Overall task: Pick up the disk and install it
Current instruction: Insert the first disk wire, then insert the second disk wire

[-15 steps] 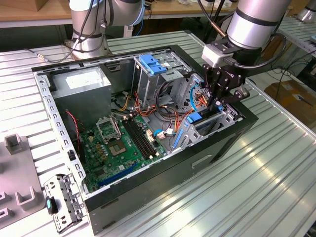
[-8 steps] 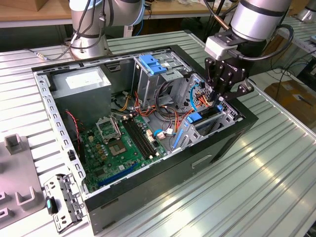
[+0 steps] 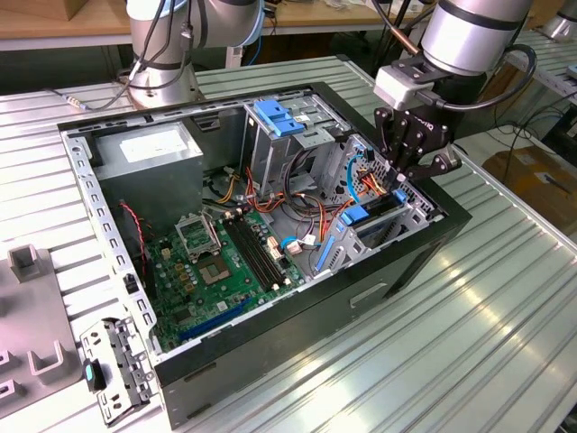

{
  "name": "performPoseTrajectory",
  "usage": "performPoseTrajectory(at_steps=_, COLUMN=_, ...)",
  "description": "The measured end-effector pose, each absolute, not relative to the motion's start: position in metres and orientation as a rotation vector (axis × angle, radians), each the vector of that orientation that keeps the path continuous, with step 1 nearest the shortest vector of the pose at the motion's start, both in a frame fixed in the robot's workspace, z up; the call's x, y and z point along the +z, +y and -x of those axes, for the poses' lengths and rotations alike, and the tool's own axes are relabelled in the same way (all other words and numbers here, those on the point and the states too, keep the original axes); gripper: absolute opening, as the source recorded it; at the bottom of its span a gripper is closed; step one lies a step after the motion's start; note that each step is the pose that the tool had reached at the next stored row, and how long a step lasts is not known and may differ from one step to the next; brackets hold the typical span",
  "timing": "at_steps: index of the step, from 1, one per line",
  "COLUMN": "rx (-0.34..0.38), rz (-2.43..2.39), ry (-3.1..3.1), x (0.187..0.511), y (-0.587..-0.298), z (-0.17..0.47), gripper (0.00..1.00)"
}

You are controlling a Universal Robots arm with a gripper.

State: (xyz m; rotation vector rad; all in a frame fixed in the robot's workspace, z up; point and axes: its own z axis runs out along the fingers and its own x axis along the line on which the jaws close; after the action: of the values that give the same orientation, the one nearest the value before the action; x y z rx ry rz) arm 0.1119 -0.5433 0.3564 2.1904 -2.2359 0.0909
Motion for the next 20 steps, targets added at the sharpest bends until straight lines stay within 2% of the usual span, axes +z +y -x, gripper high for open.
performPoseTrajectory(at_steps=14, rx=0.091, rz=-2.19, ry=-2.236, x=0.357, y=-0.543, z=-0.112, gripper=0.11)
performPoseTrajectory(at_steps=20, rx=0.083, rz=-2.188, ry=-2.233, x=0.377, y=-0.543, z=-0.112, gripper=0.11)
